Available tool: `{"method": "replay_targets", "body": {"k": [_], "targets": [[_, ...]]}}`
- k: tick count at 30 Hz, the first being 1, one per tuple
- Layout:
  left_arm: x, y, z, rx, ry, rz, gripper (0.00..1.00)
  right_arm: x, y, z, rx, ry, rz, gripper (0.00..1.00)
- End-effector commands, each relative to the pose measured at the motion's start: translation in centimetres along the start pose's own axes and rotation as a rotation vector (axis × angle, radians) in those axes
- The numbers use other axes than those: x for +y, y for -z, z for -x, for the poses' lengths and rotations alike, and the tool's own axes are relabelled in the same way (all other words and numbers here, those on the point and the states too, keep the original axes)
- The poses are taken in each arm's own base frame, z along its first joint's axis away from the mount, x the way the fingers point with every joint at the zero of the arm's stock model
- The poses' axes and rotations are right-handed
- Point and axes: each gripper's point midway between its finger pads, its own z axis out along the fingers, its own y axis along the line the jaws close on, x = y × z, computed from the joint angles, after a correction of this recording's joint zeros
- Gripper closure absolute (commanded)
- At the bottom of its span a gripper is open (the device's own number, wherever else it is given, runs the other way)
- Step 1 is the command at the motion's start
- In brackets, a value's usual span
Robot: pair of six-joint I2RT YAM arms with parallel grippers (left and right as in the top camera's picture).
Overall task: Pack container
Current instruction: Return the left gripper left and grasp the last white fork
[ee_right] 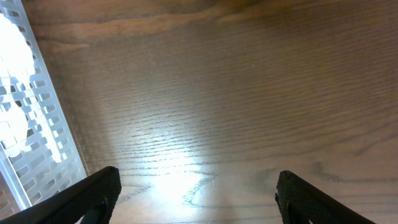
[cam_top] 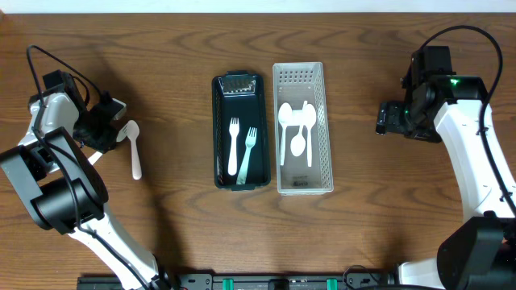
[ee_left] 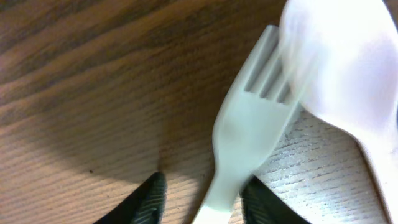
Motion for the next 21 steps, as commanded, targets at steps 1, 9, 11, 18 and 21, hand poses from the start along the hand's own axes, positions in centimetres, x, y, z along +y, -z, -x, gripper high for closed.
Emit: {"method": "replay_targets", "body": {"k": [1, 9, 11, 18, 21], "targets": [[-0.50, -2.14, -0.73, 0.039, 0.001, -0.035, 0.64, 0.37, -0.18, -0.17, 0.008, 0.002, 0.004, 0.16], [-0.45, -2.14, -0.70, 0.038, 0.001, -0.033, 0.76, 0.37, -0.18, -0.17, 0.008, 0.001, 0.004, 0.15], [-0.45, -2.14, -0.70, 0.038, 0.001, -0.033, 0.79, 0.37, -0.18, -0.18, 0.009, 0.001, 0.004, 0.15], [-0.45, -2.09, -0.69, 0.038, 0.004, -0.032, 0.90, 0.37, -0.18, -0.16, 0.008, 0.002, 0.003, 0.14], [-0.28, -1.66, -0.56, 0.030, 0.012, -0.022, 0.94, 0.37, -0.18, -0.16, 0.008, 0.002, 0.003, 0.14]]}}
